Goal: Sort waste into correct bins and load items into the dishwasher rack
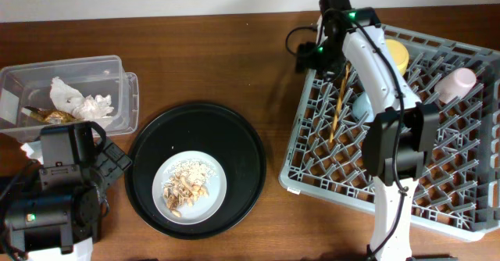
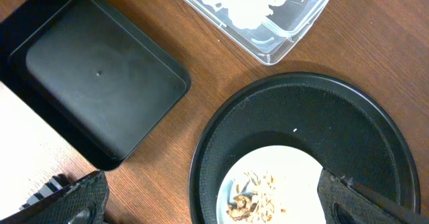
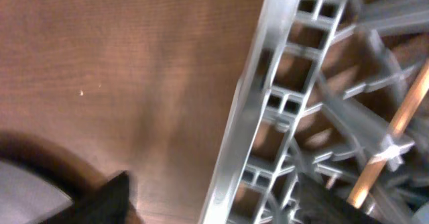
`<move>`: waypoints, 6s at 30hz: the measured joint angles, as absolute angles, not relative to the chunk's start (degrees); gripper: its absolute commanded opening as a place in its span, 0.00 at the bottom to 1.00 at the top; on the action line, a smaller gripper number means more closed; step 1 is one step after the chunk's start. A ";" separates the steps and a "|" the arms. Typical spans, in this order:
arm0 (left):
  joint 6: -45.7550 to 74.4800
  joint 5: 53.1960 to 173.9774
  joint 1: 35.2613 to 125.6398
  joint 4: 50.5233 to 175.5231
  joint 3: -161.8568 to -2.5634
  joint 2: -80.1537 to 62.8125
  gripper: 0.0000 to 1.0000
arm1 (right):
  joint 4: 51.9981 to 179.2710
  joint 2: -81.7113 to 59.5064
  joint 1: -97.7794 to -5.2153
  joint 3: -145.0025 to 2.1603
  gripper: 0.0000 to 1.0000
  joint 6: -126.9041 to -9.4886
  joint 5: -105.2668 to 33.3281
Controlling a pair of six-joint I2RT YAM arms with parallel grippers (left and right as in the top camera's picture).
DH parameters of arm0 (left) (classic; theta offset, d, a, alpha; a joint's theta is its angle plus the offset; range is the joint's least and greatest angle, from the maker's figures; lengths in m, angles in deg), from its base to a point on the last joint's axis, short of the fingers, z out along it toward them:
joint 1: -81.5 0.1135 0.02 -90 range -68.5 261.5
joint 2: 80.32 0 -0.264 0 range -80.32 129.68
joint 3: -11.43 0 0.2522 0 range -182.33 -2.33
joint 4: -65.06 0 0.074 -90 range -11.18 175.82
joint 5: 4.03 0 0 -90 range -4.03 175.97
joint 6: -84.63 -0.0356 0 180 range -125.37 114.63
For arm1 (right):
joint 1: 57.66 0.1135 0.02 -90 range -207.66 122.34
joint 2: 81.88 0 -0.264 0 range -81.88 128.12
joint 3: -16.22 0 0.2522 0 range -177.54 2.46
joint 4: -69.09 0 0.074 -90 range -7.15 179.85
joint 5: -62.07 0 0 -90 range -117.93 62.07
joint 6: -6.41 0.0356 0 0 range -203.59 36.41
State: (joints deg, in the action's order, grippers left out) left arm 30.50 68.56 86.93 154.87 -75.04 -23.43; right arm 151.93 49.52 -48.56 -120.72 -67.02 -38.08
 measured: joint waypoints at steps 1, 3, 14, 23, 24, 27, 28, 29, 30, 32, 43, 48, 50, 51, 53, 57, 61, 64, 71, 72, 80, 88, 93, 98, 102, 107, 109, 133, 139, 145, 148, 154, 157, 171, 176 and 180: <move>30.50 68.56 86.93 154.85 -75.06 -23.43 0.99 | 154.20 49.52 -47.73 -120.72 0.98 -66.05 -37.75; 30.50 68.56 86.93 154.87 -75.04 -23.43 0.99 | 155.99 49.52 -46.31 -120.72 0.98 -64.79 -36.59; 30.50 68.58 86.93 154.85 -75.04 -23.43 0.99 | 153.50 47.77 -41.69 -112.00 0.32 -48.66 -32.44; 30.50 68.58 86.93 154.87 -75.04 -23.43 0.99 | 157.65 47.40 -41.26 -108.85 0.07 -56.52 -32.22; 30.50 68.58 86.93 154.87 -75.04 -23.43 0.99 | 158.90 47.40 -41.26 -108.92 0.04 -57.27 -32.29; 30.50 68.56 86.93 154.89 -75.04 -23.43 0.99 | 162.44 47.40 -41.10 -108.89 0.04 -59.28 -32.33; 30.50 68.56 86.93 154.87 -75.04 -23.43 0.99 | 162.75 47.40 -41.10 -108.89 0.04 -60.11 -32.29; 30.50 68.56 86.93 154.89 -75.04 -23.43 0.99 | 163.05 47.40 -41.10 -108.89 0.04 -60.63 -32.26; 30.50 68.56 86.93 154.89 -75.04 -23.43 0.99 | 163.40 47.40 -41.10 -108.89 0.04 -61.27 -32.26; 30.50 68.56 86.93 154.87 -75.04 -23.43 0.99 | 164.26 47.40 -41.06 -108.89 0.04 -64.13 -32.02; 30.50 68.56 86.93 154.89 -75.04 -23.43 0.99 | 164.10 47.40 -36.95 -108.89 0.04 -75.65 -30.49; 30.50 68.58 86.93 154.89 -75.04 -23.43 0.99 | 159.34 47.09 -36.56 -108.96 0.04 -66.45 -30.47; 30.50 68.58 86.93 154.87 -75.04 -23.43 0.99 | 156.87 47.05 -36.49 -109.09 0.04 -61.68 -30.43; 30.50 68.58 86.93 154.89 -75.04 -23.43 0.99 | 156.02 47.05 -36.49 -109.18 0.04 -59.74 -30.32; 30.50 68.58 86.93 154.87 -75.04 -23.43 0.99 | 155.32 47.05 -36.49 -109.29 0.04 -57.60 -30.25; 30.50 68.56 86.93 154.89 -75.04 -23.43 0.99 | 155.40 47.05 -36.49 -109.29 0.04 -57.57 -30.28; 30.50 68.58 86.93 154.89 -75.04 -23.43 0.99 | 156.58 47.05 -36.49 -109.31 0.04 -60.04 -30.52; 30.50 68.56 86.93 154.87 -75.04 -23.43 0.99 | 158.00 47.05 -36.41 -109.29 0.09 -62.03 -30.78; 30.50 68.58 86.93 154.89 -75.04 -23.43 0.99 | 161.37 47.51 -36.23 -109.94 0.51 -63.65 -31.43; 30.50 68.56 86.93 154.87 -75.04 -23.41 0.99 | 162.77 47.62 -36.23 -111.15 0.52 -63.96 -31.46; 30.50 68.58 86.93 154.85 -75.04 -23.41 0.99 | 179.77 45.32 -40.71 -139.69 0.98 -64.98 -32.72; 30.50 68.58 86.93 154.89 -75.04 -23.43 0.99 | 179.84 28.01 -62.39 -140.35 0.98 -81.38 -30.91; 30.50 68.58 86.93 154.87 -75.04 -23.43 0.99 | 179.82 26.81 -72.32 -140.85 0.98 -85.46 -27.72; 30.50 68.58 86.93 154.39 -75.04 -23.43 0.99 | 179.84 26.94 -74.09 -140.85 0.98 -86.16 -27.70; 30.44 80.39 87.08 155.11 -75.04 -23.41 0.99 | 179.84 26.94 -74.09 -140.85 0.98 -86.40 -27.67; 26.53 101.70 82.56 155.50 -74.32 -23.41 0.65 | 179.82 26.94 -74.09 -140.85 0.98 -86.56 -27.67; 25.70 102.16 76.48 155.09 -73.86 -22.67 0.68 | 179.82 26.94 -74.09 -140.85 0.98 -86.60 -27.67; 49.50 77.83 48.14 133.43 -73.45 30.92 0.38 | 179.82 26.98 -74.09 -140.81 0.98 -86.62 -27.67; 50.18 77.72 48.11 133.58 -73.47 31.12 0.23 | 179.82 26.98 -74.09 -140.81 0.98 -86.62 -27.67; 50.59 77.24 48.07 136.44 -73.53 31.56 0.01 | 179.84 26.98 -74.09 -140.81 0.98 -86.62 -27.67; 50.79 76.63 47.76 138.98 -73.58 31.60 0.01 | 179.82 26.98 -74.09 -140.81 0.98 -86.64 -27.70; 50.79 73.74 47.76 146.69 -74.95 32.15 0.01 | 179.82 27.01 -74.09 -140.81 0.98 -86.64 -27.67; 50.81 70.00 49.16 155.87 -81.20 32.74 0.01 | 179.80 27.01 -74.09 -140.81 0.99 -86.64 -27.67; 33.48 69.68 78.25 167.09 -106.82 32.80 0.01 | 179.82 27.03 -74.09 -140.81 0.98 -86.62 -27.67; 28.71 77.70 91.04 165.71 -108.81 32.80 0.01 | 179.82 27.05 -74.09 -140.81 0.98 -86.60 -27.67; 27.97 85.13 102.10 163.46 -108.85 32.80 0.01 | 179.82 27.05 -74.09 -140.81 0.98 -86.60 -27.67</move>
